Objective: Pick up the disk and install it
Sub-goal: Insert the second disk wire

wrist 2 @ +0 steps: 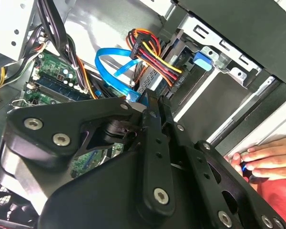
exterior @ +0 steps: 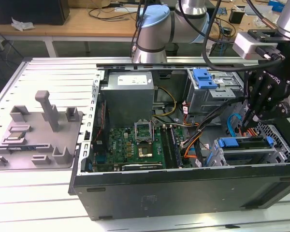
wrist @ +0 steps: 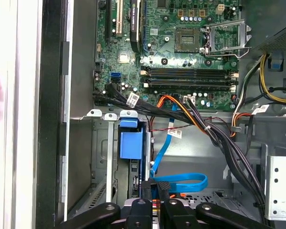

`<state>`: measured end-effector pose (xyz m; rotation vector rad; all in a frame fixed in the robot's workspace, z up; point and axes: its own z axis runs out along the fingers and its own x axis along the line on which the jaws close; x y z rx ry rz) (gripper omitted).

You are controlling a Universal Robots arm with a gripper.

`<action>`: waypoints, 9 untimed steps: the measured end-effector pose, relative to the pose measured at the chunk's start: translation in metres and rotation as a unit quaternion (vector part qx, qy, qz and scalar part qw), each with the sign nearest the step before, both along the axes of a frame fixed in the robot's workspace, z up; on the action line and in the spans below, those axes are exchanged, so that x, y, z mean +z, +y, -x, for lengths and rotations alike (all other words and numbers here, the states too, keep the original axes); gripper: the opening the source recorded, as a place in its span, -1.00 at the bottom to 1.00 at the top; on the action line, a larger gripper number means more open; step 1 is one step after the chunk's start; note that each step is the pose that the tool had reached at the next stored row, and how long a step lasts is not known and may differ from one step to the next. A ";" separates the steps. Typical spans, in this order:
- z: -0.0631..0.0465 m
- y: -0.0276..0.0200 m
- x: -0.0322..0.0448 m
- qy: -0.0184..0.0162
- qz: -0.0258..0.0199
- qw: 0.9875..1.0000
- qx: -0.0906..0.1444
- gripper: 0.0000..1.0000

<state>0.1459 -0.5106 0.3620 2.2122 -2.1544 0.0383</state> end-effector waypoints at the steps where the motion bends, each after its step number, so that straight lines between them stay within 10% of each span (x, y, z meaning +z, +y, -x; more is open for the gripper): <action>1: 0.000 -0.0004 0.0000 0.000 0.000 1.000 0.000 -0.68; 9: -0.004 -0.0084 0.0000 0.000 -0.001 1.000 0.000 -0.68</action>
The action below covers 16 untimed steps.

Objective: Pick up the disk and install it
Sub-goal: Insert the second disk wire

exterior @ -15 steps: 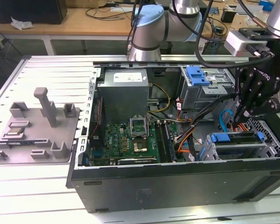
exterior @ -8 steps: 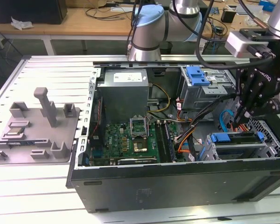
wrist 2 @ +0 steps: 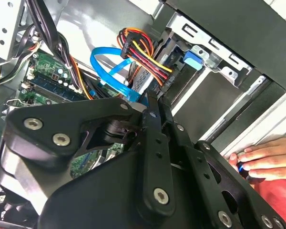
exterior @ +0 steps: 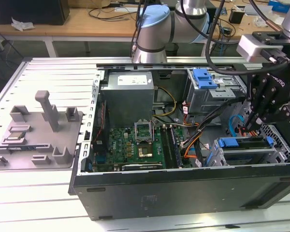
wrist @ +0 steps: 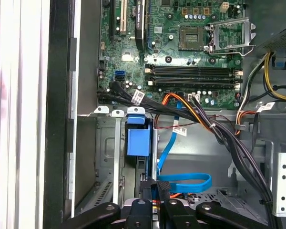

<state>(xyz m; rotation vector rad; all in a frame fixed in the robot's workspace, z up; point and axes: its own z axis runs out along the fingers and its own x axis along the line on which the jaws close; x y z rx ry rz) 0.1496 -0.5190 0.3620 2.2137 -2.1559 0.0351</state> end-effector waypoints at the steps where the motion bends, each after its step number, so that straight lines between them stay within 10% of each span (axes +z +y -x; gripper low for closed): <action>1: 0.000 -0.0013 0.0000 0.000 -0.001 1.000 0.000 -0.68; 16: -0.001 -0.0064 -0.0025 0.000 -0.002 1.000 0.000 -0.68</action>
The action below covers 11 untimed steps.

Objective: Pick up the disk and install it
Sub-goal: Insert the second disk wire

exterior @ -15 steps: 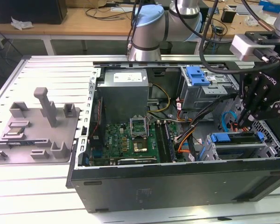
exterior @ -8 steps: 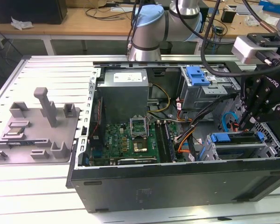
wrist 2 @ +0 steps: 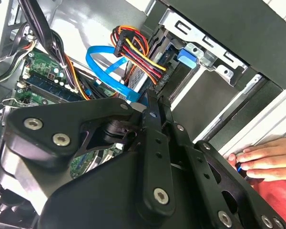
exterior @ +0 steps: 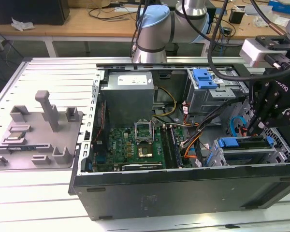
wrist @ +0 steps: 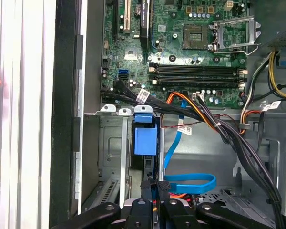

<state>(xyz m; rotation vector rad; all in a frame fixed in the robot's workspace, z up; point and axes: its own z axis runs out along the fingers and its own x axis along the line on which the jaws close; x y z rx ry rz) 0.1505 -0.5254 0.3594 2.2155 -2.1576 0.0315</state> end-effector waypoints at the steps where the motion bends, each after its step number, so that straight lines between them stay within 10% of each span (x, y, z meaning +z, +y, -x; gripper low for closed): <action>1: 0.000 0.0000 -0.0005 0.000 0.000 1.000 0.000 -0.68; 11: 0.000 0.0000 -0.0035 0.000 0.000 1.000 0.000 -0.68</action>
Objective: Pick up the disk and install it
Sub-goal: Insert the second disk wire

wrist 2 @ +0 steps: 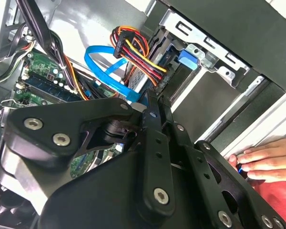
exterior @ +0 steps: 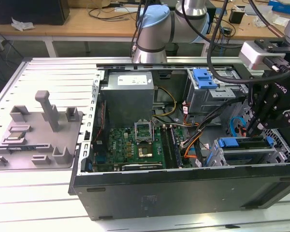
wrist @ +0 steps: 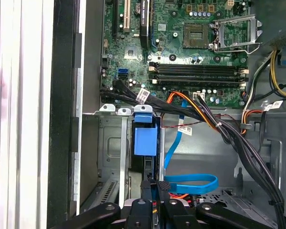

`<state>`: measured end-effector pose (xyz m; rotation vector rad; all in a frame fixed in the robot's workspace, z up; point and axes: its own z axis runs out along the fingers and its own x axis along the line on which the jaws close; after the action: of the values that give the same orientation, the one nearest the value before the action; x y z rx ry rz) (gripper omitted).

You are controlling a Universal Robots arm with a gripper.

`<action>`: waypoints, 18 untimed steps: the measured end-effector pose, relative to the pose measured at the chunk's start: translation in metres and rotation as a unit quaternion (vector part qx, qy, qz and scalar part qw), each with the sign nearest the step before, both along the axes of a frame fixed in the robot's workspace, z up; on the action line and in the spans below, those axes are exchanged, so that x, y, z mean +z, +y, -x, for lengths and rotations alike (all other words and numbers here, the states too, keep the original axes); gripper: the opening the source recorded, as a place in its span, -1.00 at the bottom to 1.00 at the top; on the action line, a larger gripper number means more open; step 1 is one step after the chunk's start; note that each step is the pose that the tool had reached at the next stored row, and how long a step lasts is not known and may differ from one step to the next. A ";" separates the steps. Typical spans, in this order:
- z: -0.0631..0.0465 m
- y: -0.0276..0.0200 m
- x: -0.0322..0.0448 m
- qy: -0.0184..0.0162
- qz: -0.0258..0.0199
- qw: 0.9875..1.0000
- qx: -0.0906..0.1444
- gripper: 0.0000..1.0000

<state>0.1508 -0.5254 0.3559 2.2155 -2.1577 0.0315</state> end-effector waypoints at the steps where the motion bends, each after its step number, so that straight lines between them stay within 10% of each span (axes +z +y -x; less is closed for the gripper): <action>1: 0.000 0.0000 -0.0002 0.000 0.000 1.000 0.000 -0.68; 18: 0.000 0.0000 -0.0051 0.000 0.000 1.000 0.000 -0.68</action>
<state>0.1512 -0.5254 0.3508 2.2155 -2.1577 0.0315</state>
